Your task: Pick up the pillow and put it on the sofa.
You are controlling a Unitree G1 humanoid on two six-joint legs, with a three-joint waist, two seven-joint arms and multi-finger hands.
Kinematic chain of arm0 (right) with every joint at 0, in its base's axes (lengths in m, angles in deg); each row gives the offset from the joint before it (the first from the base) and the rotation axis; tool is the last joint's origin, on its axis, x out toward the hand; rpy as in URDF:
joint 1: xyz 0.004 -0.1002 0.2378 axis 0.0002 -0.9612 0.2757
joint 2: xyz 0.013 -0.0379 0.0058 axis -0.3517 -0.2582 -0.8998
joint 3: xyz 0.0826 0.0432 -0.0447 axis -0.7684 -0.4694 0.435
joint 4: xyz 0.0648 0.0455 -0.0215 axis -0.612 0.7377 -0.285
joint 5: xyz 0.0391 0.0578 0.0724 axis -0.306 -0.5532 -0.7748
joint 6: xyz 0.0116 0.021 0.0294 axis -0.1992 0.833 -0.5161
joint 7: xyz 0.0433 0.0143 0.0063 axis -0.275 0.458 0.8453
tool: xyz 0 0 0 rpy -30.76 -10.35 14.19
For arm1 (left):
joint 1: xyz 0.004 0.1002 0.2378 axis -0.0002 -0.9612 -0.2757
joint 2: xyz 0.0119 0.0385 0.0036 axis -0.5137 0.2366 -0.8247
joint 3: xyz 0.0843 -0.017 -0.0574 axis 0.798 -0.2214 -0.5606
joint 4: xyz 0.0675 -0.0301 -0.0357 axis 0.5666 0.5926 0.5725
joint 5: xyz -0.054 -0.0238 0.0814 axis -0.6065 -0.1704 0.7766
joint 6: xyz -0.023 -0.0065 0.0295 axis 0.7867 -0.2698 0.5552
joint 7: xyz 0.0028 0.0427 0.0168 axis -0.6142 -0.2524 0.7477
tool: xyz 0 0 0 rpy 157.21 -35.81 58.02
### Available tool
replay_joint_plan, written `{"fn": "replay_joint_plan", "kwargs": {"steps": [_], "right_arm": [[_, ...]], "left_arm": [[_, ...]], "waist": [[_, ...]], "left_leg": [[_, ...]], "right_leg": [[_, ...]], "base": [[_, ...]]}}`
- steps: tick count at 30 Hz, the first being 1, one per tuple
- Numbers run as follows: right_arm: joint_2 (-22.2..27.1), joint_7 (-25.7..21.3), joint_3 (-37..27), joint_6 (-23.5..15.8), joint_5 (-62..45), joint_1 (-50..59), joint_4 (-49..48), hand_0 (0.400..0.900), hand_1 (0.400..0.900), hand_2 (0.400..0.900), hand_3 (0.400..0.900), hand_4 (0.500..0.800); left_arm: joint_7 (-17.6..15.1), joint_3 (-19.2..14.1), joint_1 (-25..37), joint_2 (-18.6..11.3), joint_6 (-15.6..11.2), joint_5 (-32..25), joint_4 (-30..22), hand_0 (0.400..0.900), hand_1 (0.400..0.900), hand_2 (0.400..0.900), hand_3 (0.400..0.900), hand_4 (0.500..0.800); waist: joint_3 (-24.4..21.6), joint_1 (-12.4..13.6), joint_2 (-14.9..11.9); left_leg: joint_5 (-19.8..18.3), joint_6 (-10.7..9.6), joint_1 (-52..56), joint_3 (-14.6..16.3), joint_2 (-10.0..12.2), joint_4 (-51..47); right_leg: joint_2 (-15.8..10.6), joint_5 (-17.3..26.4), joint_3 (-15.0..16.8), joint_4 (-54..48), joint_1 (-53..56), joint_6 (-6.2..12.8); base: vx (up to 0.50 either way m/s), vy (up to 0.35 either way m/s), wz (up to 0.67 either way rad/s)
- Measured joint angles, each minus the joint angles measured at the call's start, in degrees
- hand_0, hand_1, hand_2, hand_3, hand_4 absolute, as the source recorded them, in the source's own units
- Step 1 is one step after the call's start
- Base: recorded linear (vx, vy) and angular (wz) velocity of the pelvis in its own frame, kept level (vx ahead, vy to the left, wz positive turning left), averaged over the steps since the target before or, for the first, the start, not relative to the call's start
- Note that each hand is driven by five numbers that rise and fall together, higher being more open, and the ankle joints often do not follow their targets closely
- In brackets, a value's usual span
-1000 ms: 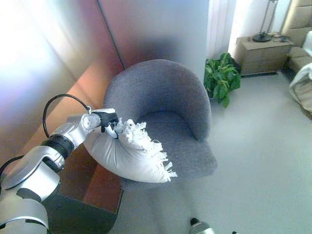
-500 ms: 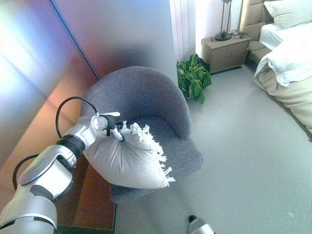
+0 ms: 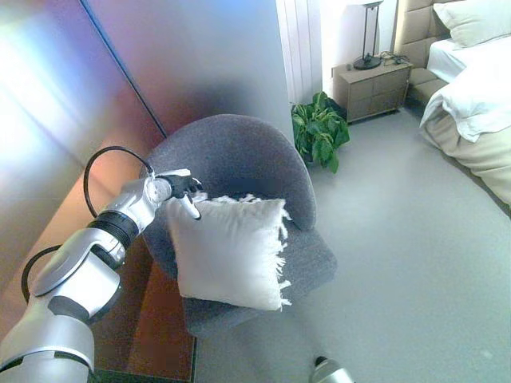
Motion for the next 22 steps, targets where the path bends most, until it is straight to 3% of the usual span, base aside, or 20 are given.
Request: {"fn": "replay_joint_plan", "kwargs": {"steps": [10, 15, 19, 22], "right_arm": [[0.0, -0.9, 0.8, 0.0, 0.0, 0.1, -0.1, 0.9, 0.9, 0.9, 0.9, 0.8], [-0.8, -1.1, 2.7, 0.3, -0.2, 0.6, -0.7, 0.9, 0.9, 0.9, 0.9, 0.8], [-2.3, -1.2, 4.7, 1.0, -0.9, 1.6, -1.2, 0.9, 0.9, 0.9, 0.9, 0.8], [-3.9, -1.4, 5.3, 1.1, -0.9, 2.6, -1.9, 0.9, 0.9, 0.9, 0.9, 0.8]], "left_arm": [[0.1, -0.3, 0.0, -0.1, -0.5, -0.1, 0.0, 0.9, 0.9, 0.9, 0.9, 0.8], [1.5, -1.9, -1.2, -0.2, -2.2, -2.2, -1.3, 0.9, 0.9, 0.9, 0.9, 0.8], [1.6, -4.9, -9.3, 0.2, -4.2, -4.9, -6.3, 0.9, 0.9, 0.9, 0.9, 0.8], [1.3, -7.5, -19.6, 3.7, -4.7, -8.0, -7.6, 0.9, 0.9, 0.9, 0.9, 0.8]], "waist": [[0.1, 2.1, -0.4], [-0.1, 4.4, -2.0], [-1.4, 6.1, -3.5], [-2.7, 8.0, -4.6]], "left_leg": [[0.2, 0.2, 0.0, -0.7, 0.0, 0.0], [0.3, 0.2, 0.0, -1.6, 0.2, 0.0], [0.6, 0.2, -0.1, -2.9, 0.4, 0.0], [0.7, 0.3, 0.2, -4.0, 0.4, 0.0]], "right_leg": [[0.0, 0.0, -0.8, 0.0, 0.3, -0.02], [0.1, -0.1, -1.8, -0.1, 0.8, -0.16], [0.2, -0.1, -3.1, -0.2, 1.2, -0.64], [0.2, -0.3, -4.3, -0.4, 2.0, -0.88]], "base": [[-0.04, -0.016, 0.04], [-0.06, -0.017, 0.12], [-0.06, 0.028, 0.17], [-0.04, 0.03, 0.17]]}}
